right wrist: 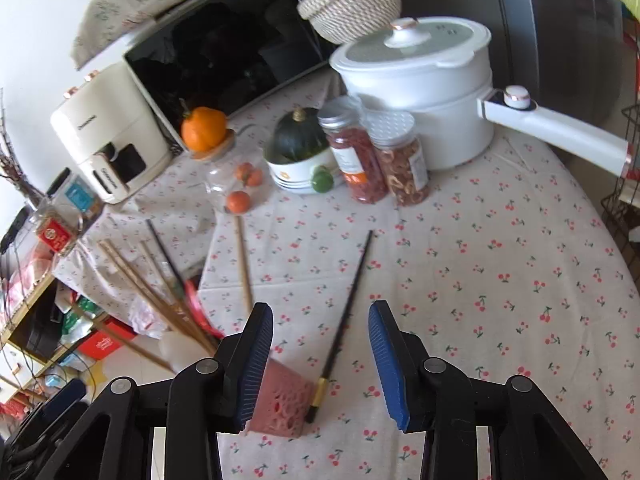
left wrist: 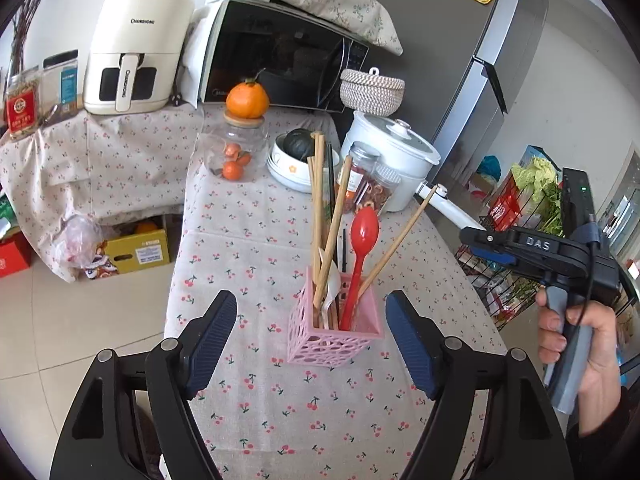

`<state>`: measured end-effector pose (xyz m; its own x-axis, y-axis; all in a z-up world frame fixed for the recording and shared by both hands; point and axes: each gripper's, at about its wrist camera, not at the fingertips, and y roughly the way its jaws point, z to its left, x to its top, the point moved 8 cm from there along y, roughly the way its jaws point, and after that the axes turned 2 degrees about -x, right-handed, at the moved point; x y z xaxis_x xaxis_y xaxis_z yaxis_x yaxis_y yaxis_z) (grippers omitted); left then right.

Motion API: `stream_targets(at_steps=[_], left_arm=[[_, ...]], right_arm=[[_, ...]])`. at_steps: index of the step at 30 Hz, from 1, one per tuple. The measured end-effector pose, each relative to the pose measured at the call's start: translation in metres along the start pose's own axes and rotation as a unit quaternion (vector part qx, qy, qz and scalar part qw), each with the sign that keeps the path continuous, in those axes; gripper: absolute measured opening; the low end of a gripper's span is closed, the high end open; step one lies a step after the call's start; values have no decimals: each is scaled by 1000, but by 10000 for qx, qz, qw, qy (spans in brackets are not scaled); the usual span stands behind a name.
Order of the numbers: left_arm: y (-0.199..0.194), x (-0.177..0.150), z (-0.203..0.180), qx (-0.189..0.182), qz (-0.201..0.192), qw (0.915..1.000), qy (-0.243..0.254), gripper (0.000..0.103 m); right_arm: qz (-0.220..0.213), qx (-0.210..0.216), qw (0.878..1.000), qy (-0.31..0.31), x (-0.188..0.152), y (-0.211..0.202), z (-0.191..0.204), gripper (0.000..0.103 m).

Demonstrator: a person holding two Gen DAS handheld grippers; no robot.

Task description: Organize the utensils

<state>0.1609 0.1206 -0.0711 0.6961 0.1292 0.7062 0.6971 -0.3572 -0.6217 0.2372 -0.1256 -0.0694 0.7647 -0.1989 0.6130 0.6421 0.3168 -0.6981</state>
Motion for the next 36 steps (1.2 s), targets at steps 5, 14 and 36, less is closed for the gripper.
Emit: stream_targets(at_steps=[5,14,36], left_arm=[[-1,-8,10,-2,251,9996,87,86],[3,-19,32,113,549,9984,36,87],[4,-24,19,-103,679,9976,-68,87]], right_arm=[[211,-161,9996,5,10,79,-27,45],[378,-19,9981,-484,10,198,-33,45],[1171,-918,9728,-1774,-35,181,-66,6]])
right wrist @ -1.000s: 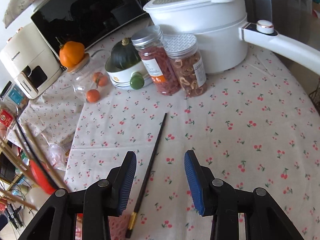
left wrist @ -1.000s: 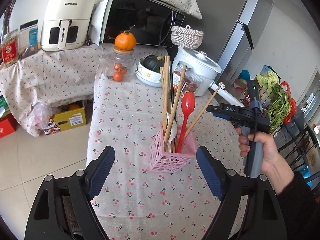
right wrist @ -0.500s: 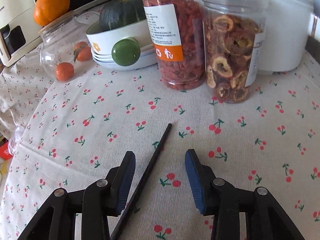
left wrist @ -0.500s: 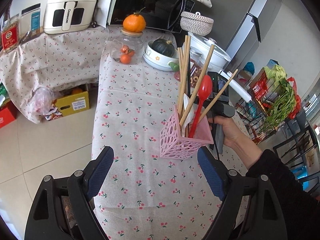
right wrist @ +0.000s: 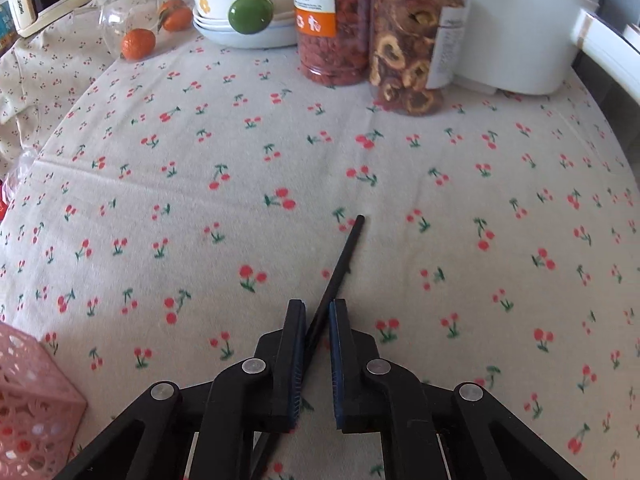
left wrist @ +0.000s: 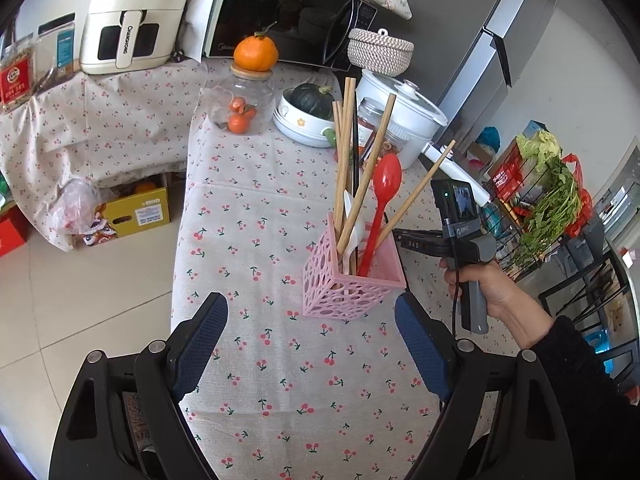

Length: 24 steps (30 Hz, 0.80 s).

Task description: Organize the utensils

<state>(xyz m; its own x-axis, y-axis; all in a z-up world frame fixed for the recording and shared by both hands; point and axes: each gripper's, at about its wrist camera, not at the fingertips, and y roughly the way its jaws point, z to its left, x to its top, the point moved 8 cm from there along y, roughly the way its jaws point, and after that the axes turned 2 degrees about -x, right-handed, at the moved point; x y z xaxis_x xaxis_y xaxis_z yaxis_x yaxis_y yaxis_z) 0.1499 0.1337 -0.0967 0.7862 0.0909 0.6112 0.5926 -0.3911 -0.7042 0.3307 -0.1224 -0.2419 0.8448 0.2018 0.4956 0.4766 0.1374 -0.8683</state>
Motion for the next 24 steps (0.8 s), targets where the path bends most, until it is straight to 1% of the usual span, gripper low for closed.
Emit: stream_targets(at_steps=[1,2,3,4,5,6,7,8,10,11,12,13,14,15,17,19,21,24], left_arm=[[-1,0,-2,-11,-17,10000,13,88],[-2,0,-4,-18,-39,10000,35,88],[-3,1,-6,-23,-62,10000,55,88],[-3,1,-7,-30,-83,9999,73,87],[-4,2,-9,-35,-102,9999,84,87],[-4,2,-10,-37,-112,9999,93,87],[-4,3,-12,-41,-118,9999,97,88],[-4,3,-13,-46,-125,9999,97,88],[-2,3,-14,-42,-123,9999,100,88],[-1,4,-15,-39,-116,9999,101,88],[0,3,-15,-36,-108,9999,100,88],[1,3,-16,-36,-98,9999,97,87],[2,3,-16,-41,-83,9999,90,88],[3,3,-17,-53,-69,9999,79,88],[4,3,-18,-78,-59,9999,51,88],[3,4,-20,-95,-94,9999,46,87],[2,6,-22,-102,-154,9998,64,88],[1,7,-23,-83,-199,9997,105,88]], right_arm=[[71,-37,10000,10,-5,-3,-3,6],[142,-79,9999,48,-11,-6,-5,9],[227,-90,9996,123,-15,-8,-7,20],[298,-112,9993,195,-19,-10,-9,28],[384,-105,9989,246,-24,-12,-8,47],[472,-89,9985,278,-29,-14,-8,56],[537,-121,9981,257,-33,-15,-4,57],[599,-246,9977,185,-38,-17,-2,57],[691,-401,9965,250,-44,-19,1,55],[751,-407,9957,372,-46,-21,1,49],[785,-394,9953,409,-48,-23,4,37],[795,-364,9954,391,-50,-25,8,29],[807,-345,9955,353,-52,-27,13,14],[828,-347,9955,300,-54,-29,18,7],[857,-367,9953,273,-55,-27,26,5],[778,-309,9957,389,-57,-30,29,5],[482,-229,9970,552,-55,-43,27,5],[-44,-191,9975,675,-49,-76,26,5]])
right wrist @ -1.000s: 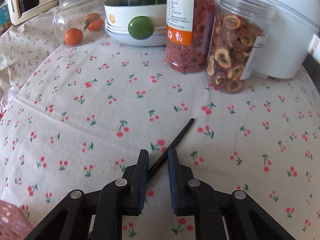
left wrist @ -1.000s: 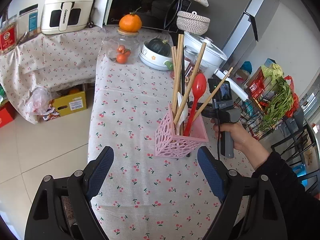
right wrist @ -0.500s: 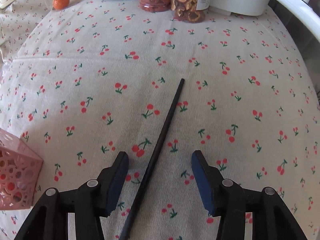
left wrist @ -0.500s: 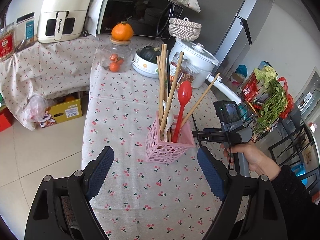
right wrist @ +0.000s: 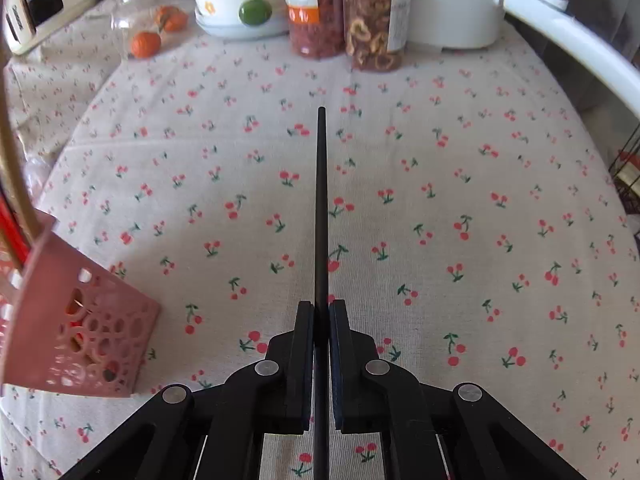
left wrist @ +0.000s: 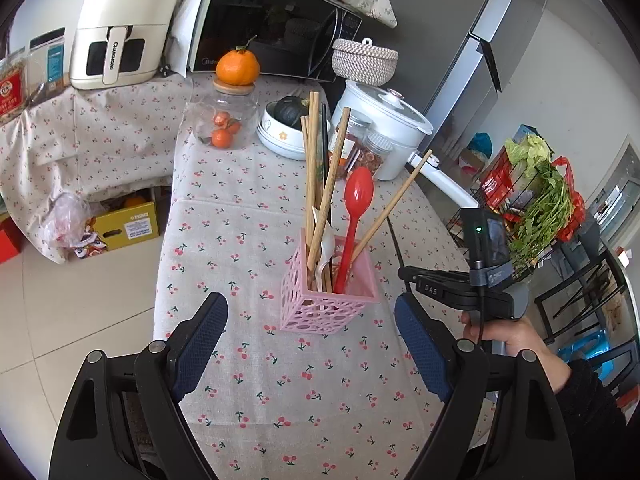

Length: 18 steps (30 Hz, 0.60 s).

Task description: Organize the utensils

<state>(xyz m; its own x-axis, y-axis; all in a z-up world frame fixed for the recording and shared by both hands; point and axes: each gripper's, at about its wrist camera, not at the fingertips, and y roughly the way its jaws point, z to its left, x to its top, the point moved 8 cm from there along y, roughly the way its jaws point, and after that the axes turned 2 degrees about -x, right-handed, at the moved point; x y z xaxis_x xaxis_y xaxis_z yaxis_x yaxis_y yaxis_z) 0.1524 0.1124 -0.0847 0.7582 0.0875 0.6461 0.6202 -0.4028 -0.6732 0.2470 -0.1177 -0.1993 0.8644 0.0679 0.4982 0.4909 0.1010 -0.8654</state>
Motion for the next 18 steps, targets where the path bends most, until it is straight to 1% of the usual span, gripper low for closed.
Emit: stream_targets(at_steps=[4,8,10,13,18], left_arm=[[4,-1,1,34,29,10000,-15,88],[6,-1,3,91,11,10000,2,88],[7,0,7,145,-4,9999,-32,88],[5,2,15,188,-33,9997,-160,88],[4,3,25,229,-35,9993,-278,88]], right_arm=[[-826,162,9964,70,7,-57,2,5],[-1611,378,9860,215,9,-107,8,5],[-2042,518,9771,296,13,-132,14,5],[-2708,800,9584,423,24,-168,27,5],[-3545,1051,9278,488,49,-205,61,5]])
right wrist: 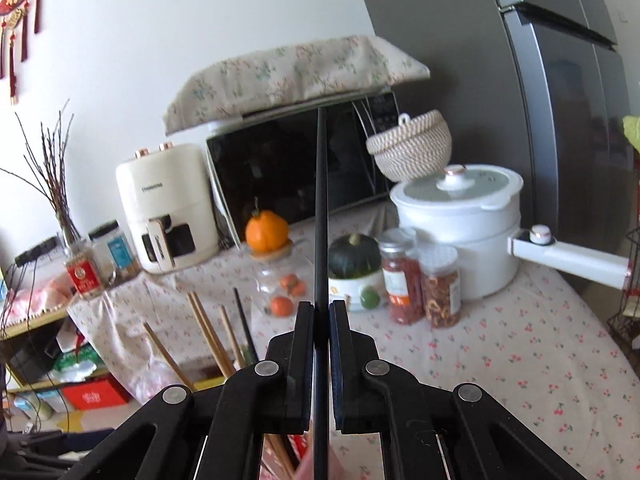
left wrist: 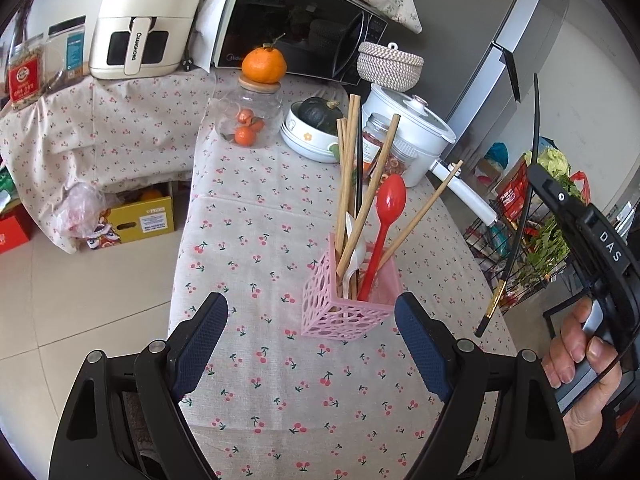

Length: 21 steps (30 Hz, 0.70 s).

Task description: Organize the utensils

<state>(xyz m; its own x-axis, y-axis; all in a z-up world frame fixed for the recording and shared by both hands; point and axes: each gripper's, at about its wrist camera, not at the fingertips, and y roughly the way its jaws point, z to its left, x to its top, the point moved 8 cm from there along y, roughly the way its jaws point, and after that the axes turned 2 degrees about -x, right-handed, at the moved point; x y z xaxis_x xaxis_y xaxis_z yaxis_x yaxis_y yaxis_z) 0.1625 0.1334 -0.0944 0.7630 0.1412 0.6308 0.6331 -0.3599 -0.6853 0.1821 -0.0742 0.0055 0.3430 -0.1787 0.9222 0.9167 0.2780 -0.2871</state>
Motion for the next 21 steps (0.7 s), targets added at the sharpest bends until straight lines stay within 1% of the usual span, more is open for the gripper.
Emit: stream_targets(at_steps=[1,4,7,10,12,14,16,17,19,20,21], left_arm=[[0,0,1,-1,7,10000,-13,88],[0,-1,3,-34,34,10000,-53,88],[-3,1,4,-74,4,10000,-60,88],[-4,3,7,-85,-6,9999,-90,88],[-4,4,9,-91,4,9999,-132,88],[-4,6,10,-74,-5,9999,-145,88],[-5,7,11,-52,-21,9999,-146,88],[-5,7,11,-44,-28,9999,-146,88],[-5,6,11,-11,-35,9999,-135,88],[-5,6,11,15,-39,9999,-125,88],[-5,5,11,41,-40,9999,-117,88]], right_arm=[[-173,20,9998,-22,4,2,9,5],[-651,-110,9975,-244,8,12,32,5],[-928,-232,9951,-232,3,26,42,5],[-1045,-380,9937,-115,-10,41,41,6],[-1103,-543,9923,-145,-21,48,39,6],[-1089,-653,9917,-217,-35,52,38,7],[-1023,-670,9922,-242,-44,53,37,7],[-1006,-685,9923,-237,-45,51,35,11],[-980,-680,9927,-177,-43,46,30,24],[-967,-675,9929,-135,-40,43,28,36],[-962,-676,9930,-105,-36,38,25,43]])
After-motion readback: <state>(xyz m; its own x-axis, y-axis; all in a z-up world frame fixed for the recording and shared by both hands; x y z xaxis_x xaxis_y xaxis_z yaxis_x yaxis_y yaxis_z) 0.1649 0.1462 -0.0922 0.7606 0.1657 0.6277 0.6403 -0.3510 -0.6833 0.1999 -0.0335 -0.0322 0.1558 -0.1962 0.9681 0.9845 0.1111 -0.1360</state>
